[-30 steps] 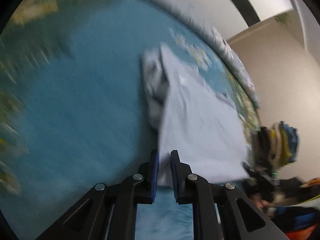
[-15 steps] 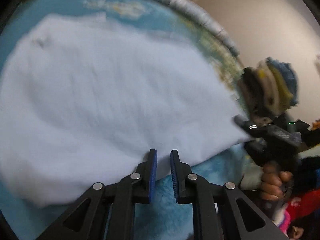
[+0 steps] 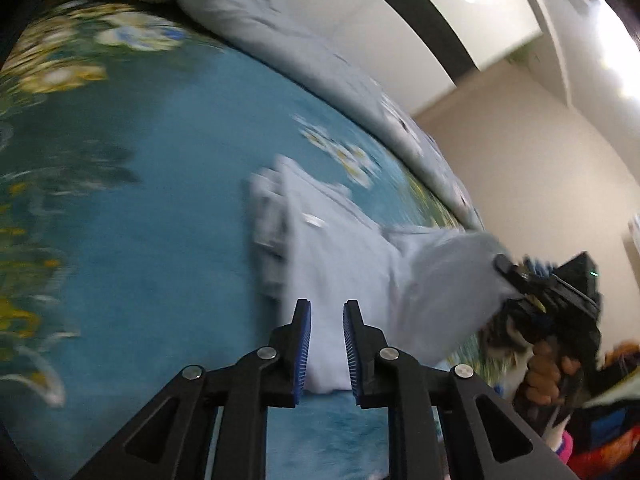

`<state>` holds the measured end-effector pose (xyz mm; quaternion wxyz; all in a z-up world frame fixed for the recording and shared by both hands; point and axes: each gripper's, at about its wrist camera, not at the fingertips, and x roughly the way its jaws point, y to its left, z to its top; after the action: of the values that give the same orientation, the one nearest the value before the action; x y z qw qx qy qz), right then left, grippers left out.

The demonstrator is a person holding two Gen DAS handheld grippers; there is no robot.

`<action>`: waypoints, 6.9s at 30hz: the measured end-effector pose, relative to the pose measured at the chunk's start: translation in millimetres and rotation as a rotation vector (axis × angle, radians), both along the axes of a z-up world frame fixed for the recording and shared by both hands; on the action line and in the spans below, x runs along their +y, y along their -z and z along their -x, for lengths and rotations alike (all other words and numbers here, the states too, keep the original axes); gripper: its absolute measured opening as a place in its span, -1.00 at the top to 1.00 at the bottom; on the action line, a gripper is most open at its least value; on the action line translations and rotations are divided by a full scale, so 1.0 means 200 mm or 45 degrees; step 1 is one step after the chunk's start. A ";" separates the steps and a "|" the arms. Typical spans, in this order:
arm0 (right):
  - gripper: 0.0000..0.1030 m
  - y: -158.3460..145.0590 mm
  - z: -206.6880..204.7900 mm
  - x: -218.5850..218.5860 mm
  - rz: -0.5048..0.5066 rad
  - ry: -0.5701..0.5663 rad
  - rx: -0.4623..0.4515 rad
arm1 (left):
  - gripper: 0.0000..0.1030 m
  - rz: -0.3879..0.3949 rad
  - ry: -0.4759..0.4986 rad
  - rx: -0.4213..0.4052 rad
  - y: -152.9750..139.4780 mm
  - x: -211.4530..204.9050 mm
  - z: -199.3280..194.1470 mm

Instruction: Fold clothes

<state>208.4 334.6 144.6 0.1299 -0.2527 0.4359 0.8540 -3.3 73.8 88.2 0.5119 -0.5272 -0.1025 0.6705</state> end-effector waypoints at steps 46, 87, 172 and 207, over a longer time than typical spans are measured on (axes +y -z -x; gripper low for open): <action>-0.25 0.60 -0.13 -0.31 0.323 -0.007 -0.085 | -0.20 0.288 -0.116 -0.070 0.19 -0.08 0.15; -0.14 0.66 -0.71 0.18 0.331 0.415 -0.128 | -0.29 0.240 0.235 -0.108 0.26 0.84 0.09; 0.86 0.59 -0.61 0.15 0.242 0.381 -0.039 | 0.45 0.140 0.539 -0.143 0.30 0.91 -0.24; 0.87 0.10 -1.13 0.32 -0.062 0.399 -0.084 | 0.67 -0.026 0.754 0.148 -0.29 1.12 -0.82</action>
<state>433.7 399.4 124.7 0.2819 -0.2063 0.4447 0.8247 161.3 297.6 145.6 0.6955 -0.4897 0.0785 0.5199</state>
